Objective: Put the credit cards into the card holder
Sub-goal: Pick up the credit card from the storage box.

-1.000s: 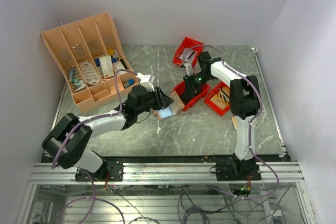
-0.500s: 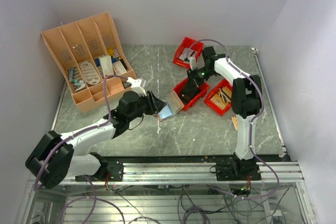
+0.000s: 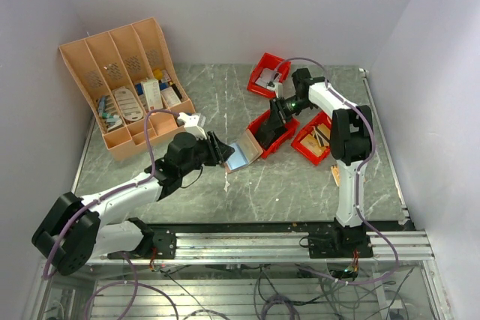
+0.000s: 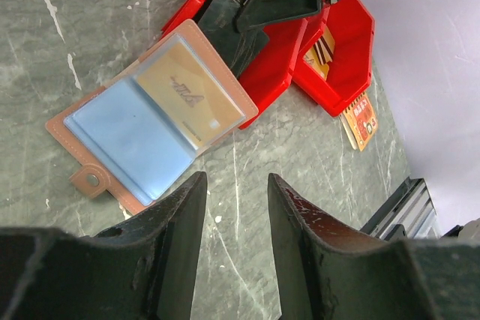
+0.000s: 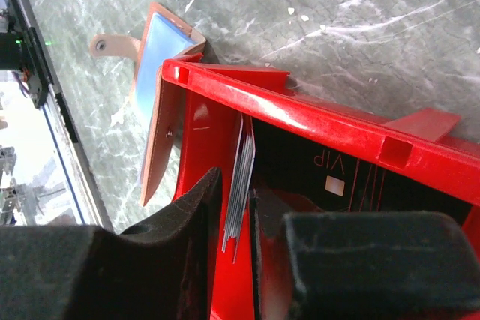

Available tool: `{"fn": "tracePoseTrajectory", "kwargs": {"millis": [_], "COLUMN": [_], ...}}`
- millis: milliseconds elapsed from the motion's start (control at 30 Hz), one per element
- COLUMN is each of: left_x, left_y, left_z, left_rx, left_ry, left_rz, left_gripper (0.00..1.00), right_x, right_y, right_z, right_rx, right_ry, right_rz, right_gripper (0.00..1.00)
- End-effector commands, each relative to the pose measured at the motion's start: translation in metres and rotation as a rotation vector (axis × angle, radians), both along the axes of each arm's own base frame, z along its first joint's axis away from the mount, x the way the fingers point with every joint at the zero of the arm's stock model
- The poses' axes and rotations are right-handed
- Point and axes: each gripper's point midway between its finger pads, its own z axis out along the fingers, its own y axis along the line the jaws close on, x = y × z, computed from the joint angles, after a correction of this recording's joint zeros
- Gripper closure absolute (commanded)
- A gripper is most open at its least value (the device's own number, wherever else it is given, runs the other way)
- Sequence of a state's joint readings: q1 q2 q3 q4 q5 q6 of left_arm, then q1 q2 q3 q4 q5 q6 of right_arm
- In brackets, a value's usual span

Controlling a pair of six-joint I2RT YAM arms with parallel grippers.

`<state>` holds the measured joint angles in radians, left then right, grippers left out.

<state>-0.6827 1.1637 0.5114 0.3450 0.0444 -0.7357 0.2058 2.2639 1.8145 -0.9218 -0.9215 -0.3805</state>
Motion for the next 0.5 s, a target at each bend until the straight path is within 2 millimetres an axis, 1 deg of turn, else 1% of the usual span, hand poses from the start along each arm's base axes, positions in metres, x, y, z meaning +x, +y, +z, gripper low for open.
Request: {"fn": "tracePoseTrajectory", "kwargs": {"millis": [0, 233, 300, 467], "left_x": [0.002, 0.001, 0.001, 0.000], "left_y": [0.004, 0.005, 0.005, 0.005], "left_z": [0.000, 0.000, 0.000, 0.000], "left_rx": [0.021, 0.019, 0.019, 0.017], "left_ry": [-0.021, -0.020, -0.020, -0.021], "left_rz": [0.016, 0.018, 0.017, 0.018], "left_gripper": [0.51, 0.51, 0.51, 0.51], "right_x": [-0.005, -0.006, -0.004, 0.000], "right_y": [0.004, 0.004, 0.004, 0.000], "right_z": [0.003, 0.003, 0.007, 0.016], "right_rx": [0.041, 0.038, 0.046, 0.063], "right_ry": [0.035, 0.031, 0.025, 0.007], "right_rz": [0.009, 0.007, 0.005, -0.013], "right_gripper": [0.80, 0.80, 0.80, 0.75]}}
